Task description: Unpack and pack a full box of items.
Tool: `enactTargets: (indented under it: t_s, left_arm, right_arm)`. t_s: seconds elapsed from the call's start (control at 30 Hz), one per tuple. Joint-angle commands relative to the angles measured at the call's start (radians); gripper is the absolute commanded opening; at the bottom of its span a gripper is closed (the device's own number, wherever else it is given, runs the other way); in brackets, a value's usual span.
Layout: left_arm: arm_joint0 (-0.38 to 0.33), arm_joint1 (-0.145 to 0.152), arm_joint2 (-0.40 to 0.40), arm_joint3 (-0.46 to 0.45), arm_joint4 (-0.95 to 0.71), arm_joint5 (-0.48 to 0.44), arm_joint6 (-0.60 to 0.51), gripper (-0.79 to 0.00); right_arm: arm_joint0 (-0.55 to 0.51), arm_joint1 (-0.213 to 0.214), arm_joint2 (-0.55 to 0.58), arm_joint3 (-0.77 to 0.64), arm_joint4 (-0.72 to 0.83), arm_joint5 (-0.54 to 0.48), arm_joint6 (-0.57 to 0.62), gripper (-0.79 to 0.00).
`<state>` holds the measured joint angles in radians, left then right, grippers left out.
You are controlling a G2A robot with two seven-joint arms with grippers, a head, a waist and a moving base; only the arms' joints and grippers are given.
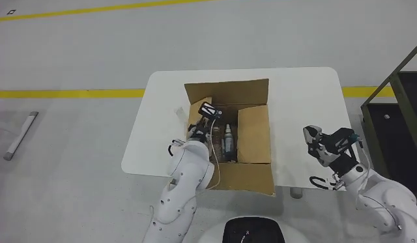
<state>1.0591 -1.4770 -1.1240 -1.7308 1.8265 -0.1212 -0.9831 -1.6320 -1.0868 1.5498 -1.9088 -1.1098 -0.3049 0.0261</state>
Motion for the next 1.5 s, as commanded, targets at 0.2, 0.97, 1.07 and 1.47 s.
enactTargets:
  t_s: [0.2, 0.97, 1.07, 1.47]
  left_arm:
    - [-0.019, -0.015, -0.060, -0.062, -0.250, 0.079, -0.034, -0.785]
    - [-0.019, 0.018, -0.140, -0.003, 0.159, 0.009, -0.041, 0.000]
    - [-0.013, 0.020, -0.146, 0.018, 0.201, 0.007, -0.035, 0.000]
    - [-0.012, 0.012, -0.149, 0.002, 0.193, 0.039, -0.012, 0.000]
  right_arm:
    - [0.016, -0.001, 0.027, -0.002, 0.057, -0.028, 0.008, -0.785]
    - [0.130, -0.014, -0.095, 0.128, 0.049, -0.074, 0.080, -0.785]
    - [0.143, -0.016, -0.109, 0.148, 0.045, -0.072, 0.082, -0.785]
    - [0.130, -0.015, -0.072, 0.118, 0.061, -0.054, 0.069, -0.785]
